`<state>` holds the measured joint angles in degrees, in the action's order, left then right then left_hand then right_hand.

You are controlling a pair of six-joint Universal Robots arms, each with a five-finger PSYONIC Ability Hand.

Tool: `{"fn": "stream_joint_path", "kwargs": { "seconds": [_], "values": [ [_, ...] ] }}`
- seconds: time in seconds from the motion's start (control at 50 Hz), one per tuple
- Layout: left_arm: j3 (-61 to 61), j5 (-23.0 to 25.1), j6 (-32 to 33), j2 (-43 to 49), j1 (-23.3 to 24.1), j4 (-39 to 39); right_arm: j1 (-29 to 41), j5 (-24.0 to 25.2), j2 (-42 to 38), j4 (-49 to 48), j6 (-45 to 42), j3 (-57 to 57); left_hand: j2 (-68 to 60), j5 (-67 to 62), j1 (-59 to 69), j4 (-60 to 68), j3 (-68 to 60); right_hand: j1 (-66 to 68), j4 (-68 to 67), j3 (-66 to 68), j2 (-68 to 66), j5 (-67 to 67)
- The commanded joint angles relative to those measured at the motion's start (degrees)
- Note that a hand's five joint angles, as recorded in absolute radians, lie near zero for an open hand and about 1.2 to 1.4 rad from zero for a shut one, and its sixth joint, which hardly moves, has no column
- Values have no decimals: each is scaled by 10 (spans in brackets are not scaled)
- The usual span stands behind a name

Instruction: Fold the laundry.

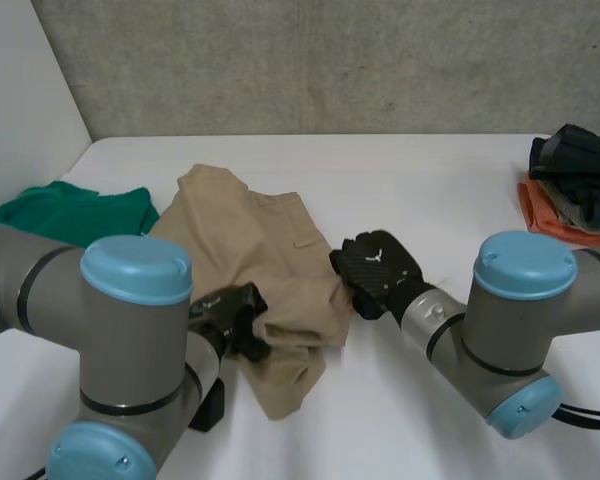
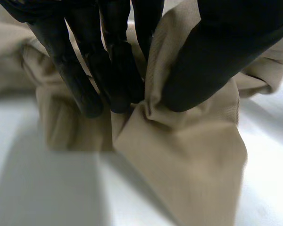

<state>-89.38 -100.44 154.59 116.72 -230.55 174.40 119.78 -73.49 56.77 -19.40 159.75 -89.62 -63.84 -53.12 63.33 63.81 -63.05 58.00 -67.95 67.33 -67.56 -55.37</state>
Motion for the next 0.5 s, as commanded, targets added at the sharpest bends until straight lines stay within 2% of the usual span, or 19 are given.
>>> {"fn": "stream_joint_path", "kwargs": {
  "seconds": [0.02,0.12,0.14,0.16,0.22,0.24,0.3,0.42,0.5],
  "values": [
    [45,-42,50,-68,-3,9,-5,-20,70,11,-7,8,-162,-169,167,162,-170,220,-121,127,-124,-146],
    [68,-41,207,-149,-17,-22,-44,-24,176,70,-73,20,-162,-169,167,162,-170,220,-121,127,-124,-146],
    [75,-41,279,-177,-24,-32,-48,-25,192,85,-84,26,-162,-169,167,162,-170,220,-121,127,-124,-146],
    [80,-39,310,-188,-24,-34,-51,-25,206,102,-94,34,-162,-169,167,162,-170,220,-121,127,-124,-146],
    [90,-31,440,-221,-11,-42,-56,-29,261,192,-129,75,-162,-169,167,162,-170,220,-121,127,-124,-146],
    [93,-28,507,-235,-10,-43,-58,-31,279,237,-139,95,-162,-169,167,162,-170,220,-121,127,-124,-146],
    [92,-20,590,-247,-3,-44,-67,-38,302,326,-160,130,-162,-169,167,162,-170,220,-121,127,-124,-146],
    [93,-13,671,-238,8,-46,-60,-51,305,421,-211,148,-162,-169,167,162,-170,220,-121,127,-124,-146],
    [105,-2,681,-164,8,-41,-29,-75,269,425,-254,143,-162,-169,167,162,-170,220,-121,127,-124,-146]
  ]
}}
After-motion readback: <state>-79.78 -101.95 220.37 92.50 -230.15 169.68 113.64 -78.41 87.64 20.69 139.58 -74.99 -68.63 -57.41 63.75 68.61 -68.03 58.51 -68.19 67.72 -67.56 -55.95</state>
